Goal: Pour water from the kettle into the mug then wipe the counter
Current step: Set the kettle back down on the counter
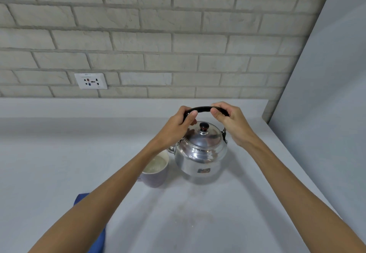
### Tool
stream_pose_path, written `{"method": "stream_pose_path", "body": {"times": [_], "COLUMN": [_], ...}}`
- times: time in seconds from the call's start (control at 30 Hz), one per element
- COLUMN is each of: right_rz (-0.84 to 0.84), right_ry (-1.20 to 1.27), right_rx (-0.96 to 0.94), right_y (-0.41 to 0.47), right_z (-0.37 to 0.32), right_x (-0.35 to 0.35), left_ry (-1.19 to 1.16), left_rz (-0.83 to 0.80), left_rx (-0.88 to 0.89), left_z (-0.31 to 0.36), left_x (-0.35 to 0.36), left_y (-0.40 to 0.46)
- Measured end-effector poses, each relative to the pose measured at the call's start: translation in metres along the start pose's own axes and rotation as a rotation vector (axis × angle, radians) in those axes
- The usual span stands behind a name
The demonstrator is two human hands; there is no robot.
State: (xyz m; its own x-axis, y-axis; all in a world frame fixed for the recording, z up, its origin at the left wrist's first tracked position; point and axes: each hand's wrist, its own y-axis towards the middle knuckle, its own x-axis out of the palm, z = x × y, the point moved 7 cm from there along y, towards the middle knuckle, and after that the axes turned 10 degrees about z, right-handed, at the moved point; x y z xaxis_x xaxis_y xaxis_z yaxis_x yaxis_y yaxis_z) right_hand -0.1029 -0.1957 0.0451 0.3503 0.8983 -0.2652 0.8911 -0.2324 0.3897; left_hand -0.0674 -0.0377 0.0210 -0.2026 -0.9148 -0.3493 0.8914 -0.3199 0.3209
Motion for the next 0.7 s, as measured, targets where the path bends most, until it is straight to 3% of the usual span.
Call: {"method": "stream_pose_path", "body": {"times": [0.43,0.7], "right_rz": [0.018,0.04], "right_ry": [0.013,-0.002], "right_rx": [0.098,0.099], "right_y": [0.031,0.063], "right_z": [0.068,0.082], "right_x": [0.027,0.04], "left_ry": [-0.039,-0.032], "left_rz": [0.047,0.119], "left_rx": [-0.204,-0.232], "left_z": [-0.06,-0.079], "left_x": [0.02,0.015], "left_y": [0.043,0.075]}}
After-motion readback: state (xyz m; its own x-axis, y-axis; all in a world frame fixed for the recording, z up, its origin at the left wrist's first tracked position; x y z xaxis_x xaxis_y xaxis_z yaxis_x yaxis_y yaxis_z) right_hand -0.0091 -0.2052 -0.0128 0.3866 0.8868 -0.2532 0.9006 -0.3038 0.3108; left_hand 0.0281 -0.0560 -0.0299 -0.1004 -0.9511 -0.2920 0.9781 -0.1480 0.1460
